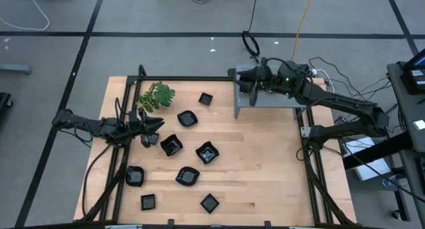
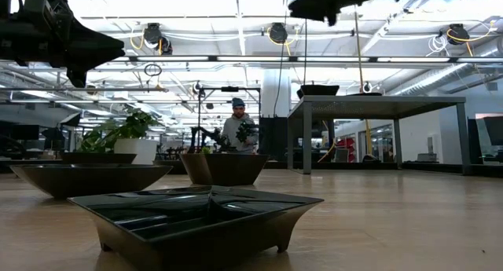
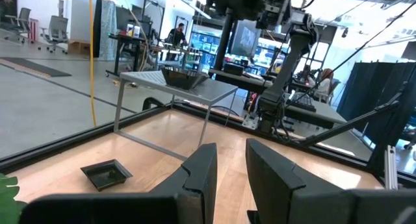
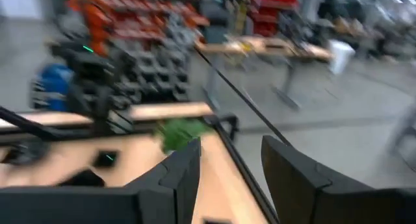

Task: Pick & Place Mini shaped plates
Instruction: Stack the distorted square plate on top of the distorted square plates on the shelf

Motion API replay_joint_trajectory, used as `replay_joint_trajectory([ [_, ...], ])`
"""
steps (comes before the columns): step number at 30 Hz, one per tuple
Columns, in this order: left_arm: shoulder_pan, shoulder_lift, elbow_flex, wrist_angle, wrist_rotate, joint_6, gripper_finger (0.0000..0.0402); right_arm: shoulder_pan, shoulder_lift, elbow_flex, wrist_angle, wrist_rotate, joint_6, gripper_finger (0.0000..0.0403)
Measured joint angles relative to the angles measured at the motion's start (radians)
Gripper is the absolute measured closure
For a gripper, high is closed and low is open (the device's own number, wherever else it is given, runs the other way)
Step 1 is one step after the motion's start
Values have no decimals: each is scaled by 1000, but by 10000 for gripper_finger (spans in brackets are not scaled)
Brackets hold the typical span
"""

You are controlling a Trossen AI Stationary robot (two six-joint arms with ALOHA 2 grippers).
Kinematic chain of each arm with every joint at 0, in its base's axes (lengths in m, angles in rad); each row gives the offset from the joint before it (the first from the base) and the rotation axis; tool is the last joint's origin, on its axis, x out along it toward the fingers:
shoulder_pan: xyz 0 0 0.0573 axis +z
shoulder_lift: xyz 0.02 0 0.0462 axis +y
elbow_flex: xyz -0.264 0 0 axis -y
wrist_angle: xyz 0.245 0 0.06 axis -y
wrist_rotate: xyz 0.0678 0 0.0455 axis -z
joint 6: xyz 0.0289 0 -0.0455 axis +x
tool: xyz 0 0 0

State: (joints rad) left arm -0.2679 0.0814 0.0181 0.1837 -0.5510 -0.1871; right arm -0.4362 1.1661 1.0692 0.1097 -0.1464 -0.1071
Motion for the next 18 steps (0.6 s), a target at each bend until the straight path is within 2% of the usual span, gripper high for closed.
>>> replay_joint_trajectory([
  [4, 0, 0, 0, 0, 0, 0, 316, 6, 41, -57, 153, -47, 100, 250],
  [9, 0, 0, 0, 0, 0, 0, 316, 74, 103, -69, 172, -63, 202, 250],
  [13, 0, 0, 0, 0, 0, 0, 316, 187, 148, -69, 172, -59, 179, 250],
  [18, 0, 0, 0, 0, 0, 0, 316, 326, 216, -69, 163, 49, 106, 250],
])
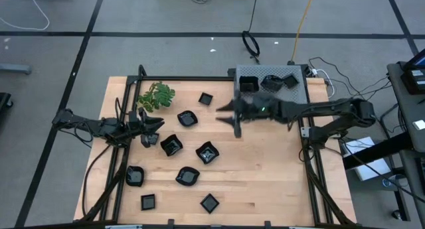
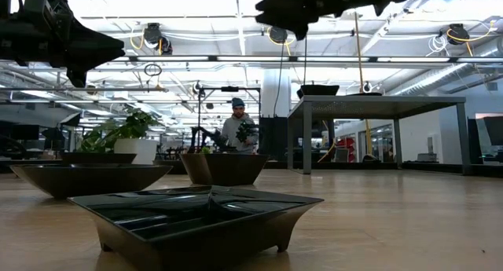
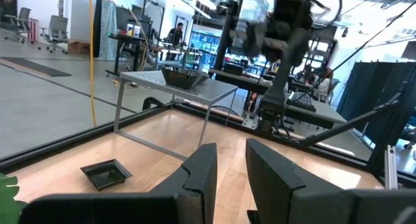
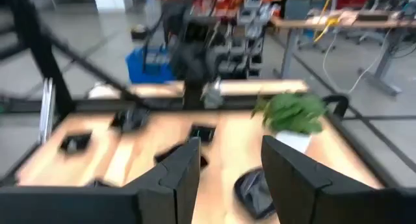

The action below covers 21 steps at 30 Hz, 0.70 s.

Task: Pick & Place Mini shaped plates
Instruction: Stack the distorted square plate on top of the distorted square plates on the shelf

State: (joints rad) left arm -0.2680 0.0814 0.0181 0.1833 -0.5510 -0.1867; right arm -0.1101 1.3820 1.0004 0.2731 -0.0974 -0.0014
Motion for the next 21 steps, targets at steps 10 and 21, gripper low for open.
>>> replay_joint_trajectory([
  [10, 0, 0, 0, 0, 0, 0, 316, 204, 201, 0, -121, 15, -160, 250],
  [21, 0, 0, 0, 0, 0, 0, 316, 345, 406, 0, -94, 117, -549, 250],
])
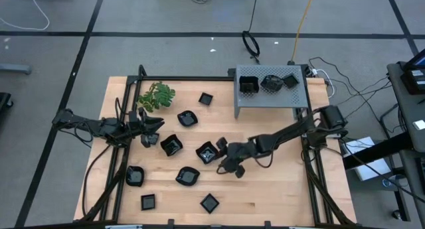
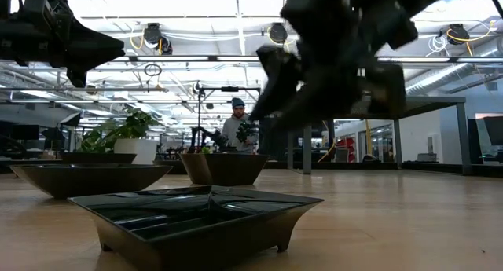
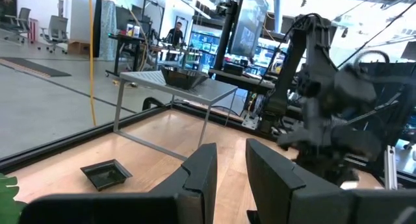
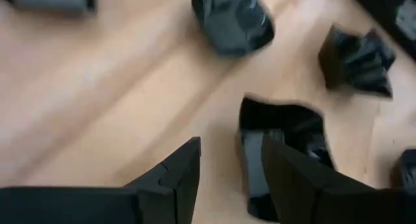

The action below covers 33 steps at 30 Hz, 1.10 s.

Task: Pick & Place Mini shaped plates
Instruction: Stack the distorted square plate on top of the distorted square plates on the shelf

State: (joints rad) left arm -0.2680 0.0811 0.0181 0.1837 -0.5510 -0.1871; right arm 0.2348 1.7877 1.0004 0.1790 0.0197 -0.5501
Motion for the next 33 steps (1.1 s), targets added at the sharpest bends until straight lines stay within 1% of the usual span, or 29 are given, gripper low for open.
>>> replay_joint_trajectory([
  [4, 0, 0, 0, 0, 0, 0, 316, 9, 67, 0, 79, 117, -28, 250],
  [8, 0, 0, 0, 0, 0, 0, 316, 9, 117, 0, 169, 181, -14, 250],
  [14, 0, 0, 0, 0, 0, 0, 316, 9, 158, 0, 164, 186, -5, 250],
  [18, 0, 0, 0, 0, 0, 0, 316, 9, 162, 0, 155, 189, 10, 254],
  [20, 0, 0, 0, 0, 0, 0, 316, 9, 162, 0, 134, 189, 53, 267],
  [22, 0, 0, 0, 0, 0, 0, 316, 9, 162, 0, 128, 189, 103, 288],
  [28, 0, 0, 0, 0, 0, 0, 316, 10, 162, 0, 131, 190, 218, 386],
  [29, 0, 0, 0, 0, 0, 0, 316, 10, 156, 0, 130, 190, 229, 394],
  [33, 0, 0, 0, 0, 0, 0, 316, 15, 96, 0, 123, 189, 251, 394],
])
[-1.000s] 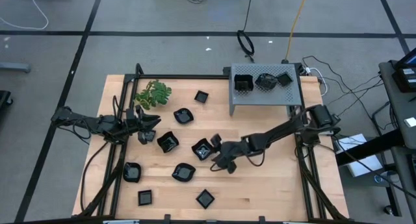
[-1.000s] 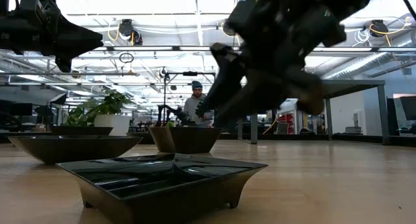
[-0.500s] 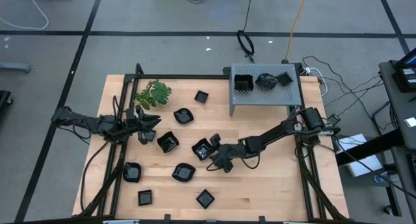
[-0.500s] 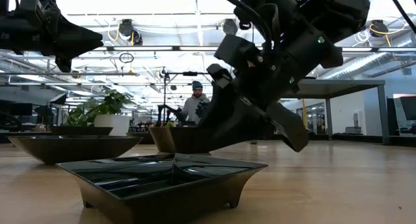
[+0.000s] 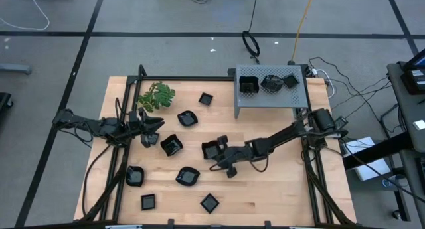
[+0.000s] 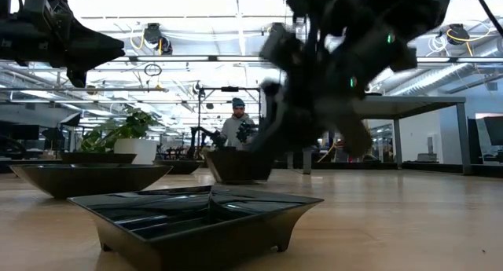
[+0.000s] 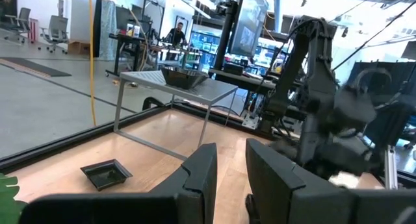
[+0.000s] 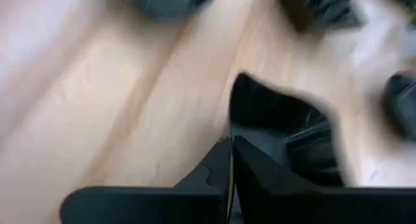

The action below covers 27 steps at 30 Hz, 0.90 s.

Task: Pick & Place Mini shaped plates
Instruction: Stack the distorted square plate on top of the distorted square plates on the shelf

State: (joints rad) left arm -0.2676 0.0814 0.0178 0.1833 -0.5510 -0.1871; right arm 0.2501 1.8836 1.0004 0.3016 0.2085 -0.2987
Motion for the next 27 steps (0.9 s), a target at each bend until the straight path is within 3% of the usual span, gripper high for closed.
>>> replay_joint_trajectory([
  [8, 0, 0, 0, 0, 0, 0, 316, -39, -266, 0, 13, 53, -13, 402],
  [14, 0, 0, 0, 0, 0, 0, 316, -131, -483, 0, -22, 110, -130, 402],
  [21, 0, 0, 0, 0, 0, 0, 316, -303, -669, 0, -220, 102, -241, 402],
  [27, 0, 0, 0, 0, 0, 0, 316, -464, -725, 0, -385, 79, -305, 403],
])
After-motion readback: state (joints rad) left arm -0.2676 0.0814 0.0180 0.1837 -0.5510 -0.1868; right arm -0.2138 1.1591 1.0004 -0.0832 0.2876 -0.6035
